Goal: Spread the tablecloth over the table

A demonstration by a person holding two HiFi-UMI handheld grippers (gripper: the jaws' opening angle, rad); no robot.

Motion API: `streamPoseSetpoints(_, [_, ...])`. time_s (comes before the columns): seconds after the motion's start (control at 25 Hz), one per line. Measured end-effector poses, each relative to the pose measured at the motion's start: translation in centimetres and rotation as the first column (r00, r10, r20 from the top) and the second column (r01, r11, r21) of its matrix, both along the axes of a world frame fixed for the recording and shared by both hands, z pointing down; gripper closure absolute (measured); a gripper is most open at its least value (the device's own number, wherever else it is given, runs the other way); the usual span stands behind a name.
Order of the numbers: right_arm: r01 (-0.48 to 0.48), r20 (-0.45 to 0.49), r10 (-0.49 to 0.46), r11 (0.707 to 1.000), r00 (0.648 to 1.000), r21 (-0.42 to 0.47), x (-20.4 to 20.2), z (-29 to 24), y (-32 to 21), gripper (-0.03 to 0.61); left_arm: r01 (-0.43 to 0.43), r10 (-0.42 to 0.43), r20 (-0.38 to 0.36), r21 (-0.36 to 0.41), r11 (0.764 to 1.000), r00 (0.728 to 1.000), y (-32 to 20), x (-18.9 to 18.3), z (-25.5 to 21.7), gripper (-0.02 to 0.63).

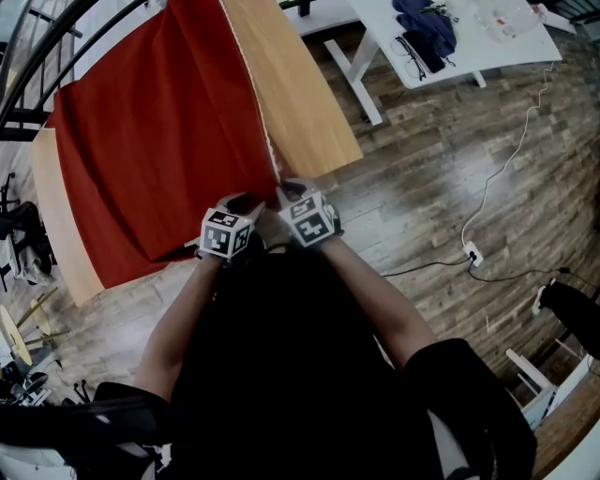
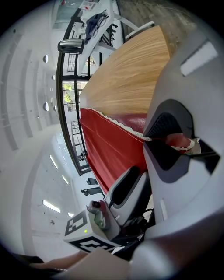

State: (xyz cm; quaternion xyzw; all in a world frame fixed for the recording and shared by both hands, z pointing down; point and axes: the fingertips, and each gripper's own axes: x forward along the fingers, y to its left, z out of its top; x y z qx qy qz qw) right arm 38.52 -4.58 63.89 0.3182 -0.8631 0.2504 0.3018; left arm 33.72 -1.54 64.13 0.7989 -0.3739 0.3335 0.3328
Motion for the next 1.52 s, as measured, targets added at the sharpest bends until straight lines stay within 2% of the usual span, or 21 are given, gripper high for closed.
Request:
streamPoseSetpoints(0.08, [0.019,0.001,-0.019,1.0,1.0,0.016,0.0,-0.2,0.0,0.569,0.004,-0.004,0.002,0.001,1.0,1.0,-0.1,0.1,0.0,0.451])
streamPoseSetpoints(0.16, [0.017,0.012,-0.017,1.0,1.0,0.023,0.3,-0.6,0.0,0.569,0.013,-0.013,0.001,0.003,1.0,1.0,-0.2,0.0,0.1,0.451])
streamPoseSetpoints(0.4, [-0.091,0.072,0.089,0.995,0.993,0.028,3.3,-2.2,-0.7,0.569,0.063,-0.063,-0.008,0.015,0.998,0.998,-0.6,-0.6,0.0,0.445])
streamPoseSetpoints(0.56, [-0.174,0.046,0.171,0.982,0.984,0.079,7.9,-2.8,-3.0,0.569,0.071,-0.071,0.0,0.01,0.997,0.997,-0.6,-0.6,0.1,0.444])
streamPoseSetpoints(0.76, [-0.256,-0.052,0.269,0.951,0.962,0.17,16.2,-3.3,-7.7,0.569,0.069,-0.069,0.012,0.003,0.998,0.998,-0.9,-0.6,0.1,0.46])
streamPoseSetpoints(0.92, [-0.248,-0.174,0.292,0.939,0.94,0.236,21.5,-2.9,-11.0,0.569,0.051,-0.051,0.02,-0.006,0.999,0.998,-0.8,-0.7,0.0,0.472])
streamPoseSetpoints(1.04, [-0.21,-0.282,0.274,0.949,0.92,0.236,24.0,-1.2,-12.1,0.569,0.047,-0.047,0.017,-0.017,0.999,0.999,-0.5,-0.7,0.1,0.476])
streamPoseSetpoints(1.16, [-0.165,-0.354,0.222,0.969,0.908,0.184,24.4,1.5,-11.3,0.569,0.05,-0.05,0.023,-0.013,0.999,0.998,-0.3,-0.8,0.4,0.48])
streamPoseSetpoints(1.24, [-0.214,-0.304,0.258,0.962,0.917,0.17,24.0,1.8,-10.5,0.569,0.04,-0.039,0.034,-0.012,0.999,0.999,-0.1,-0.9,0.3,0.478])
streamPoseSetpoints(1.36, [-0.311,-0.167,0.337,0.936,0.926,0.163,23.5,0.7,-9.6,0.565,0.045,-0.045,0.042,0.012,0.999,0.998,0.0,-1.3,-0.3,0.481])
streamPoseSetpoints(1.44, [-0.322,-0.118,0.339,0.936,0.933,0.141,22.8,0.6,-9.2,0.495,0.066,-0.067,0.037,0.031,0.997,0.997,-0.4,-1.6,-0.6,0.491])
streamPoseSetpoints(1.52, [-0.317,-0.096,0.328,0.941,0.94,0.119,22.2,0.6,-9.0,0.465,0.093,-0.095,0.031,0.048,0.994,0.995,-1.1,-1.8,-0.9,0.491])
